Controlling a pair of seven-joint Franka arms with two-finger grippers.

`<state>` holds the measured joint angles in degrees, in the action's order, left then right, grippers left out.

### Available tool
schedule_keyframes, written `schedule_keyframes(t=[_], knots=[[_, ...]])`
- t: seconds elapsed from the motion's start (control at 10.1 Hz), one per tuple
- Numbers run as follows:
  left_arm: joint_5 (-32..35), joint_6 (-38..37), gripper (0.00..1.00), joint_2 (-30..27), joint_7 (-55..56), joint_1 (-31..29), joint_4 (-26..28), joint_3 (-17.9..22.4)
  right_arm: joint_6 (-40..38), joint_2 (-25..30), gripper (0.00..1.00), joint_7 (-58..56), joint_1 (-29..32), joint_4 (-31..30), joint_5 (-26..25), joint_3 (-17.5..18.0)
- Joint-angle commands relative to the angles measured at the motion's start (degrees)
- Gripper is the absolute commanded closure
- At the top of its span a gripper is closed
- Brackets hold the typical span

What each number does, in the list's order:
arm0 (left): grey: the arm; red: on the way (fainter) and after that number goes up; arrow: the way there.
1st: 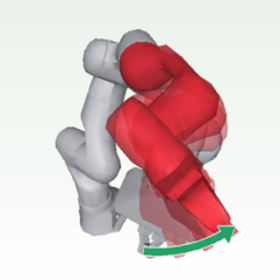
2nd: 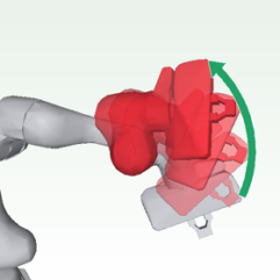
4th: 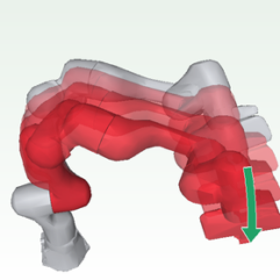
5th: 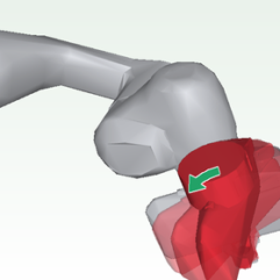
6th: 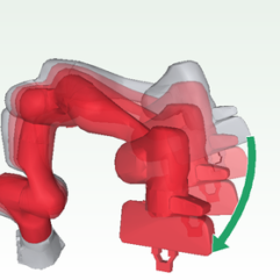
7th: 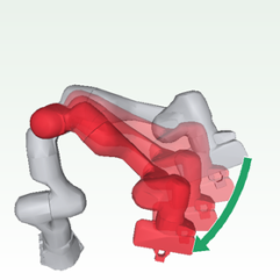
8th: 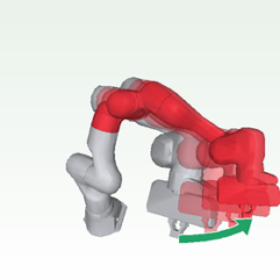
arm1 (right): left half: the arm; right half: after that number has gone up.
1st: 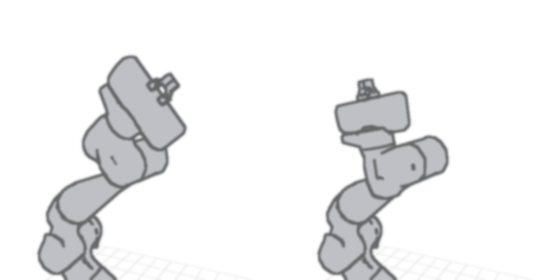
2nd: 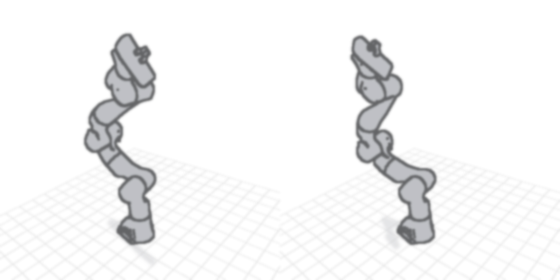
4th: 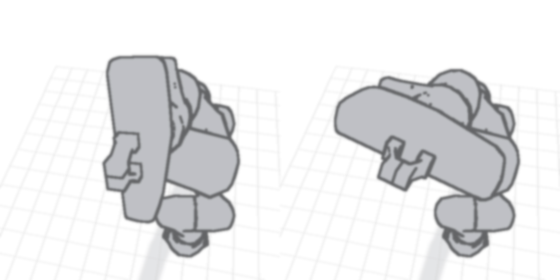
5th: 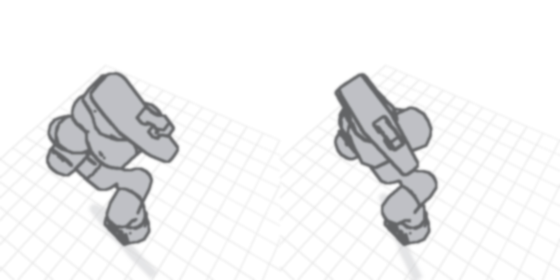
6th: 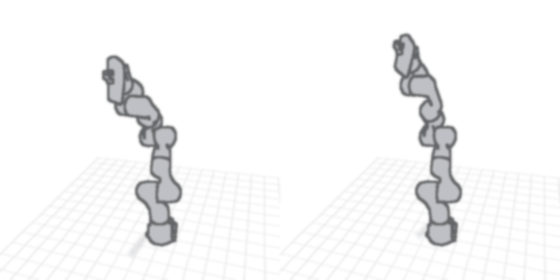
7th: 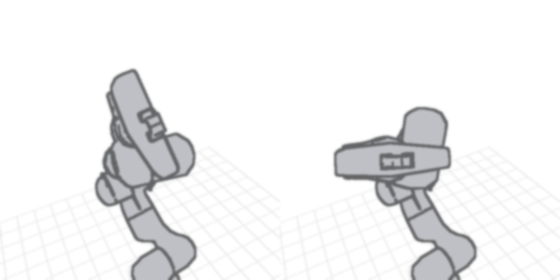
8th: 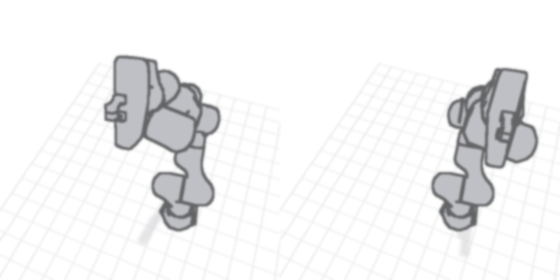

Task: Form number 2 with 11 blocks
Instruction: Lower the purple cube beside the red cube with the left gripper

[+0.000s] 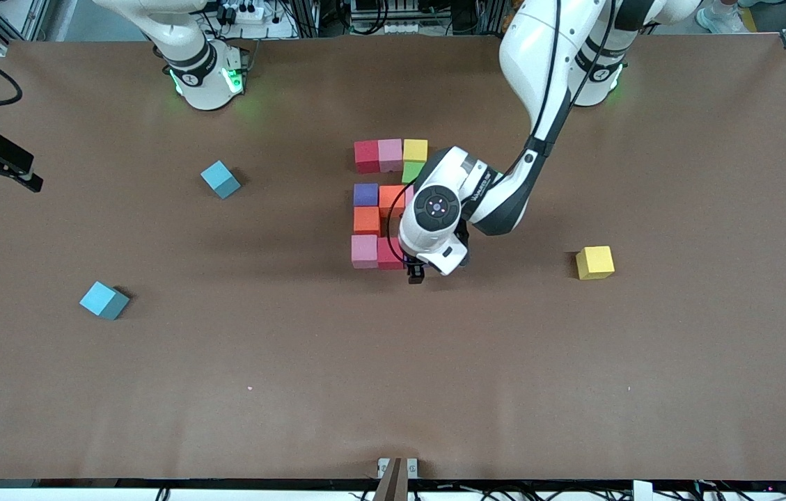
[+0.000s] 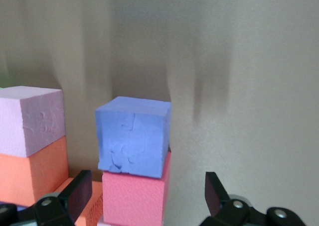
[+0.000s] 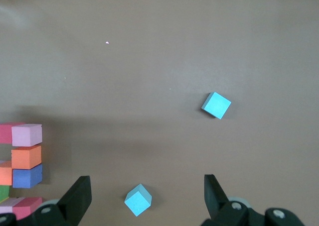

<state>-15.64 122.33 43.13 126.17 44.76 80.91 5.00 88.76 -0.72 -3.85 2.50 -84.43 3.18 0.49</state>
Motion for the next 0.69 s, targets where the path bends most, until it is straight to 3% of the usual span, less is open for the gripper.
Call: schedule_keyframes(t=[0.0, 0.4, 0.59], knots=[[-0.62, -0.60, 0.00, -2.86, -0.31, 0.06, 0.65, 0.54, -2.62, -0.33, 0.00, -0.64, 0.75, 1.11, -0.19, 0.65], [7.45, -0.69, 0.00, -7.79, -11.79, -1.25, 0.83, 0.89, -4.21, 0.20, 0.00, -0.37, 0.75, 1.02, -3.35, 0.65], [9.83, -0.69, 0.00, -7.89, -24.41, -1.78, 0.83, 0.89, -4.30, 0.11, 0.00, -0.37, 0.84, 1.02, -3.36, 0.65]])
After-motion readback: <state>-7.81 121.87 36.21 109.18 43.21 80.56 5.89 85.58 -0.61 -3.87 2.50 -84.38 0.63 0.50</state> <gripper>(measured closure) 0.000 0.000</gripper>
